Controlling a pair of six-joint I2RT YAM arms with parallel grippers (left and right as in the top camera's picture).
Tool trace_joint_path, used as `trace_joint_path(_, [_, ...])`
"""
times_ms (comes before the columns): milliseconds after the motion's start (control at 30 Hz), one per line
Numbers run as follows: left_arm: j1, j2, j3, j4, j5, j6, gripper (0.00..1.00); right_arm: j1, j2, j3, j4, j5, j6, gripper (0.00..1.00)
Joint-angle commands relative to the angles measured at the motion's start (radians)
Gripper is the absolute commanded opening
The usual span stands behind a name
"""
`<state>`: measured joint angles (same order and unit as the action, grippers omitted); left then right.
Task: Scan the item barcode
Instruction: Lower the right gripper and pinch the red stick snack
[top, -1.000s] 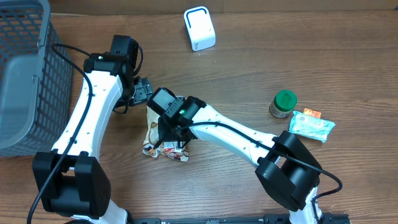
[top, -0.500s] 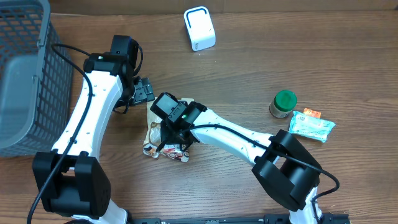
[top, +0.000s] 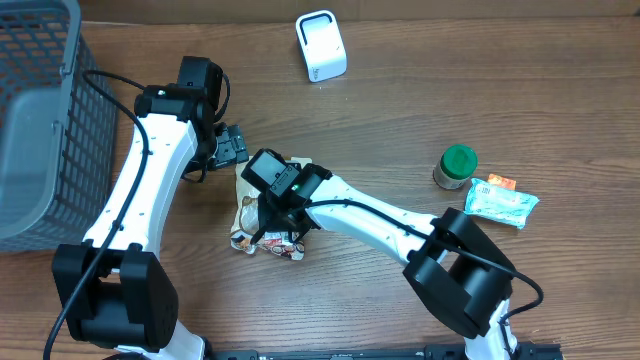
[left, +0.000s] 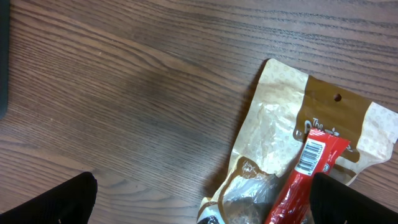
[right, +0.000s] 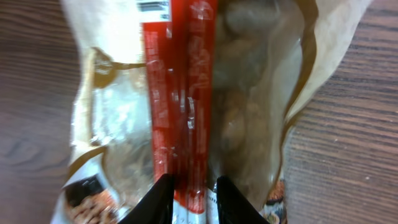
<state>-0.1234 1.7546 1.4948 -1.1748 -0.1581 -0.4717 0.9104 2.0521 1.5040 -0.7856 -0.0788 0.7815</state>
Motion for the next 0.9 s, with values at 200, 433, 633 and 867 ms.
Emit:
trace_joint_path(200, [-0.002,0.002,0.014,0.002,-0.006,0.000,1.00,0.000,0.061,-0.008,-0.012,0.009,0.004,0.08])
trace_joint_path(433, [-0.002,0.002,0.014,0.002,-0.006,0.000,0.99,-0.014,0.041,0.014,-0.032,-0.030,-0.055,0.04])
trace_joint_path(633, [-0.002,0.002,0.014,0.002,-0.006,0.000,1.00,-0.039,-0.046,0.019,-0.042,-0.027,-0.151,0.04])
trace_joint_path(867, [-0.002,0.002,0.014,0.002,-0.006,0.000,1.00,-0.048,-0.073,0.019,-0.102,-0.027,-0.342,0.04])
